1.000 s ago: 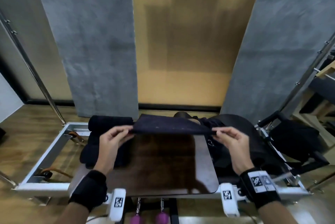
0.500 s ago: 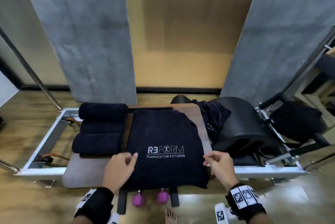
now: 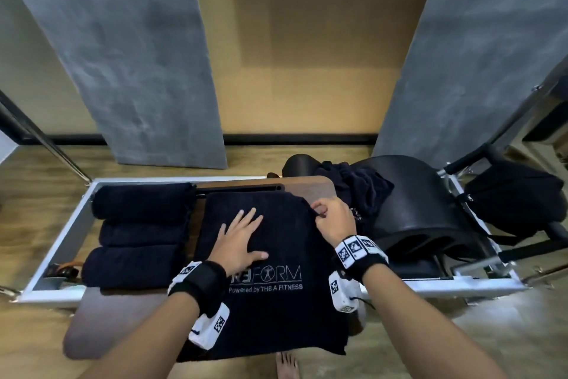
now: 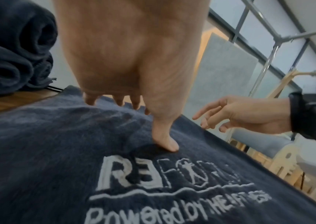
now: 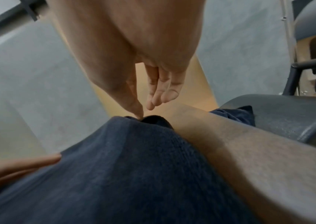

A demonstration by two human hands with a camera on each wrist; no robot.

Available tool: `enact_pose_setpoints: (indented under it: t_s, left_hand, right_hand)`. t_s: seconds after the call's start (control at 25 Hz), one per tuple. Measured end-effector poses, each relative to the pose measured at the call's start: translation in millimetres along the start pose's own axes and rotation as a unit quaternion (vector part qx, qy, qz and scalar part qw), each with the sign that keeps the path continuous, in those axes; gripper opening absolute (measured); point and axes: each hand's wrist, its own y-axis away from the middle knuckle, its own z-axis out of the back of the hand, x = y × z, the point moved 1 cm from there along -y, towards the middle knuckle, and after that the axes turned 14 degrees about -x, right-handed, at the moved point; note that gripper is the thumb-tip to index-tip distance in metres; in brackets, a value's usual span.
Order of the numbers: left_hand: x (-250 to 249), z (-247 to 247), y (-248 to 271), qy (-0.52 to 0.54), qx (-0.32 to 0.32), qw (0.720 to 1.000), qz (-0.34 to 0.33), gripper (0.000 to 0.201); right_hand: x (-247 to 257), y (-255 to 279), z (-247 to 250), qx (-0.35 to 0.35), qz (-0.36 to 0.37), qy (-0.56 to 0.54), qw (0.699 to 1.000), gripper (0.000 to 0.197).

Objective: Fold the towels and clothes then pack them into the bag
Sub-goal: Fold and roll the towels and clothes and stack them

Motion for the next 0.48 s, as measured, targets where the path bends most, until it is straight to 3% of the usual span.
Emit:
enact_pose_setpoints:
  t_s: [0.12, 0.2, 0.28, 0.36, 0.4, 0.48]
  left_hand:
    - [1.8, -3.2, -11.8, -0.046, 0.100, 0.993, 0.036, 0.110]
    - [4.3, -5.7, -15.9, -0.053, 0.126, 0.989, 0.051, 0.112]
    - [4.8, -7.2, -18.5, -0.062, 0.136, 0.987, 0.053, 0.114]
    - [4.1, -7.6, -20.7, -0.064, 0.140, 0.986, 0.059, 0.115]
    - [3.5, -7.3, -21.1, -0.067, 0.141, 0.986, 0.060, 0.116]
    - [2.9, -7.0, -21.5, -0.070, 0.150, 0.984, 0.065, 0.116]
  right_hand:
    - [-7.1, -15.1, -11.9, 0.049, 0.045, 0.072, 0.995, 0.026]
    - [-16.3, -21.9, -14.0, 0.010, 0.041, 0.063, 0.997, 0.008]
    - [-30.5, -29.6, -13.1, -0.076, -0.041, 0.048, 0.995, 0.013]
    - [-40.3, -35.2, -12.0, -0.119, -0.101, 0.031, 0.987, 0.016]
    - [-41.6, -37.9, -12.4, -0.104, -0.090, 0.011, 0.990, 0.013]
    - [-37.4, -41.9, -16.2, -0.003, -0.012, -0.018, 1.000, 0.028]
